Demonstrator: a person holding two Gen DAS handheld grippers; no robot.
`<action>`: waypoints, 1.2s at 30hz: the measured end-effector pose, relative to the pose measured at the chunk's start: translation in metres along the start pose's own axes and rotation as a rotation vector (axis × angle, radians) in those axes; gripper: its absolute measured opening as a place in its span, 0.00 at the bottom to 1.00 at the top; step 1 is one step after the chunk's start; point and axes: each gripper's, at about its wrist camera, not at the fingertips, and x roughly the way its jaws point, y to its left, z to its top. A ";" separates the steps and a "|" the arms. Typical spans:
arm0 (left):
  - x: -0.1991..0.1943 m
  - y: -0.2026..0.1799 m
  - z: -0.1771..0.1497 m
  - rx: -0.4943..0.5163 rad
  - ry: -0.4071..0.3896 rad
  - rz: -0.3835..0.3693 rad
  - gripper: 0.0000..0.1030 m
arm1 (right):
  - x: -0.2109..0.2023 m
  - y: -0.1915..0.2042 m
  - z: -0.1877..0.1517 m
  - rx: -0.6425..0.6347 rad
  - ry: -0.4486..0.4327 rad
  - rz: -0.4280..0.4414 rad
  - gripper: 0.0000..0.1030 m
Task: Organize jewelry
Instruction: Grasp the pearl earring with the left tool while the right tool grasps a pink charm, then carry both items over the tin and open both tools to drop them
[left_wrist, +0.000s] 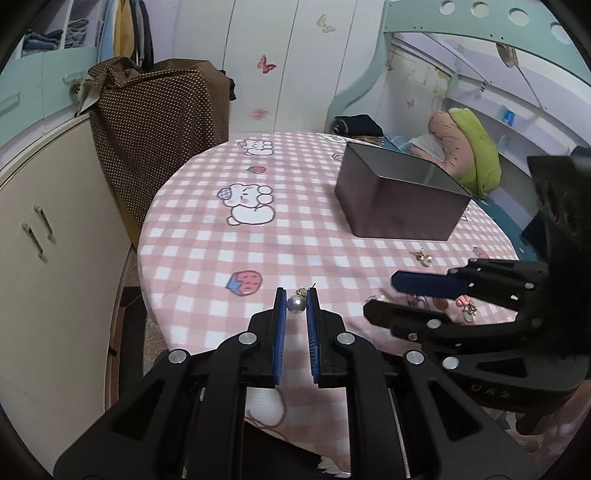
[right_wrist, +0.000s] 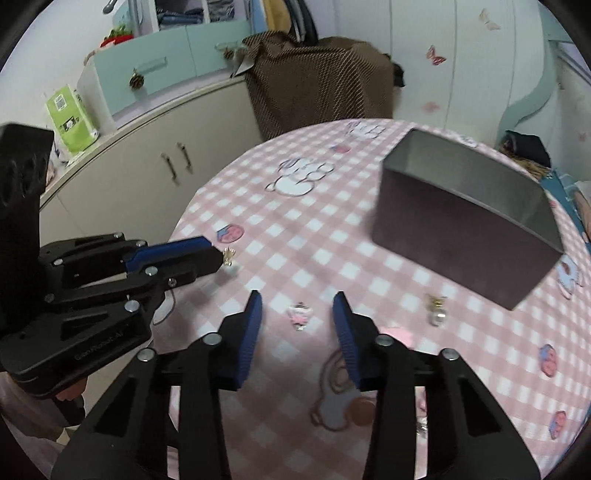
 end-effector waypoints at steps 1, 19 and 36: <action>0.001 0.002 0.000 -0.003 0.001 0.002 0.11 | 0.002 0.000 0.000 -0.001 0.009 -0.005 0.31; 0.008 -0.014 0.005 0.037 -0.007 -0.055 0.11 | -0.015 -0.016 0.001 0.036 -0.025 -0.072 0.14; 0.021 -0.075 0.037 0.133 -0.049 -0.134 0.11 | -0.074 -0.073 -0.008 0.158 -0.157 -0.197 0.14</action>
